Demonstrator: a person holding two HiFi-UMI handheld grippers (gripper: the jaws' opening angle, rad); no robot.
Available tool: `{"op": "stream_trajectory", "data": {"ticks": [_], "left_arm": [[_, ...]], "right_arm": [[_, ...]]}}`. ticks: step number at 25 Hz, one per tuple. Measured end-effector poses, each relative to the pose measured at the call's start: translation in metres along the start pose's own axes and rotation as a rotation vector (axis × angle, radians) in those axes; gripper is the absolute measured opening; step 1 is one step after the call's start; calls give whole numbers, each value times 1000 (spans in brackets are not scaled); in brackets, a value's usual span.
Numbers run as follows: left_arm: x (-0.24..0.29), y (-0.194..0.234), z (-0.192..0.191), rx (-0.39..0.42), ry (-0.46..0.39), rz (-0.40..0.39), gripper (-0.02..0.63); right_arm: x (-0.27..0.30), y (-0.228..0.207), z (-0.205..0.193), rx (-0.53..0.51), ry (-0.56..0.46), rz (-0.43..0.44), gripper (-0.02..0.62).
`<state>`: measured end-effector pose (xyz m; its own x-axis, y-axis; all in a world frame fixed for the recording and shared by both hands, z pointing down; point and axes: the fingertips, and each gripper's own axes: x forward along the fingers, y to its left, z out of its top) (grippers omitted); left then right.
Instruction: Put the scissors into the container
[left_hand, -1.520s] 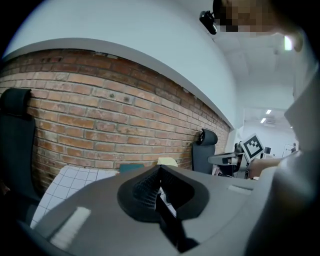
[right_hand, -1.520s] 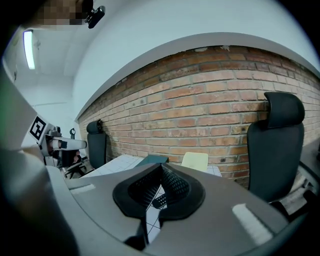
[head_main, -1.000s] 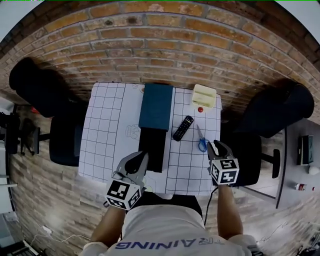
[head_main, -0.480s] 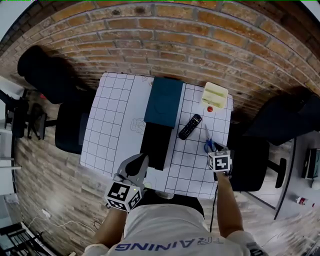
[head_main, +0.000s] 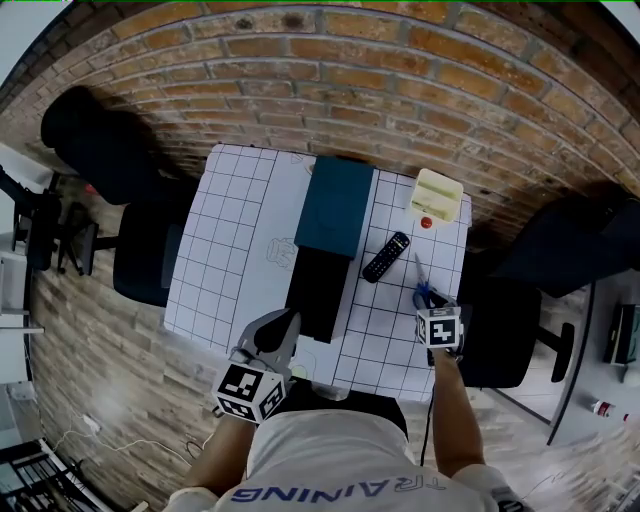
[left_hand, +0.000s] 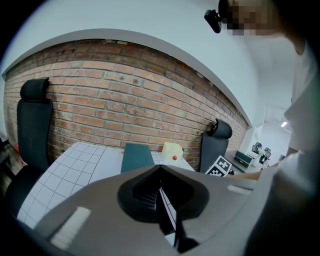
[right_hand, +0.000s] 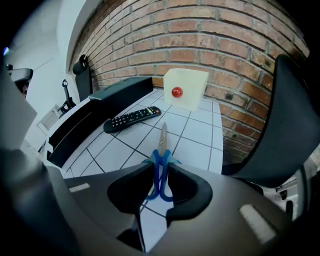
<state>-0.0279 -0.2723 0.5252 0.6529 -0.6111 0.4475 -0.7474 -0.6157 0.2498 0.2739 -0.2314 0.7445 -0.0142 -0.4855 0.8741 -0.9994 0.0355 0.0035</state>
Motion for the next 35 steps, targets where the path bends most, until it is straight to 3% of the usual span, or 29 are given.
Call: {"op": "stream_trajectory", "data": {"ticks": [10, 18, 26, 35], "left_arm": [[-8, 7, 15, 2, -44, -25, 2], [-29, 23, 17, -8, -76, -11, 2], [-58, 50, 12, -26, -96, 18, 2], [-83, 82, -10, -60, -84, 23, 2]], "right_arm": [[-65, 21, 46, 54, -211, 50, 106], [-107, 105, 93, 23, -343, 200, 106], [-94, 192, 103, -100, -301, 290, 106], [-46, 247, 84, -158, -174, 267, 106]]}}
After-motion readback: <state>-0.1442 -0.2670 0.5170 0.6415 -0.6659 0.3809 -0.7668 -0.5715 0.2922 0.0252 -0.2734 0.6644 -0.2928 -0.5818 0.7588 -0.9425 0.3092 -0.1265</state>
